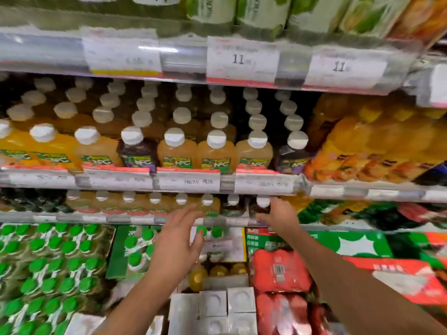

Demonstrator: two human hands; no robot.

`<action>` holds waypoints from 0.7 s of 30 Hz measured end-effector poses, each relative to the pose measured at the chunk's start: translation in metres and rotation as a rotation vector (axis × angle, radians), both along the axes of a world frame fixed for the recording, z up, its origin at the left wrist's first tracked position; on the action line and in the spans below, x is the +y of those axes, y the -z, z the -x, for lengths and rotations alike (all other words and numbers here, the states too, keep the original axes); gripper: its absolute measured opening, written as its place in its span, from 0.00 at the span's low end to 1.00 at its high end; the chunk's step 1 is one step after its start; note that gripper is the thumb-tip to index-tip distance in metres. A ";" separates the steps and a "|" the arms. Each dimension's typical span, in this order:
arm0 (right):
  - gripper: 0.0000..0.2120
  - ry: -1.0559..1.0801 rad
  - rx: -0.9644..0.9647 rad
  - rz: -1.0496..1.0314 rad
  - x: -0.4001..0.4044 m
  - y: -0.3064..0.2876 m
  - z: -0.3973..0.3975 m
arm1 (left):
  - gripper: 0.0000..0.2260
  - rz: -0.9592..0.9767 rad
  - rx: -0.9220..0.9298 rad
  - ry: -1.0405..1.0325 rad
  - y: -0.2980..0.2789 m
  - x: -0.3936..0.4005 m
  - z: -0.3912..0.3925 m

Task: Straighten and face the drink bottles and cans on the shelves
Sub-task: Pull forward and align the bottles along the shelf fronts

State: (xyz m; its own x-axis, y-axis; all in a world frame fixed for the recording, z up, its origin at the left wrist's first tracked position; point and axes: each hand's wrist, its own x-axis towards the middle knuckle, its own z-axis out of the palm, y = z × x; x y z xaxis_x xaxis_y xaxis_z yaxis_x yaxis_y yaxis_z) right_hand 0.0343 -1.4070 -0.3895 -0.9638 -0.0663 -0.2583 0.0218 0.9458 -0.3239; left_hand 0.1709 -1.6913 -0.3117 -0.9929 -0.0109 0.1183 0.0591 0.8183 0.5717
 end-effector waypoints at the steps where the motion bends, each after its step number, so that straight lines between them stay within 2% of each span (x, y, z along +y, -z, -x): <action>1: 0.28 -0.006 -0.010 -0.009 0.004 0.007 0.008 | 0.18 0.040 0.068 0.039 -0.004 0.003 0.004; 4: 0.29 -0.005 -0.020 -0.040 0.007 0.027 0.027 | 0.25 0.191 0.131 0.116 -0.010 0.000 0.020; 7: 0.31 -0.046 -0.073 -0.071 0.003 0.047 0.040 | 0.33 0.323 0.069 0.077 -0.008 -0.005 0.032; 10: 0.29 -0.014 -0.160 -0.095 -0.001 0.061 0.048 | 0.38 0.372 -0.012 0.082 0.000 -0.008 0.038; 15: 0.23 -0.103 -0.309 -0.174 -0.001 0.082 0.063 | 0.41 0.422 -0.023 0.117 0.011 -0.013 0.039; 18: 0.23 -0.171 -0.259 -0.164 0.003 0.083 0.068 | 0.41 0.414 -0.032 0.123 0.013 -0.014 0.039; 21: 0.22 -0.086 -0.247 -0.143 -0.005 0.073 0.060 | 0.40 0.417 -0.061 0.126 0.012 -0.014 0.041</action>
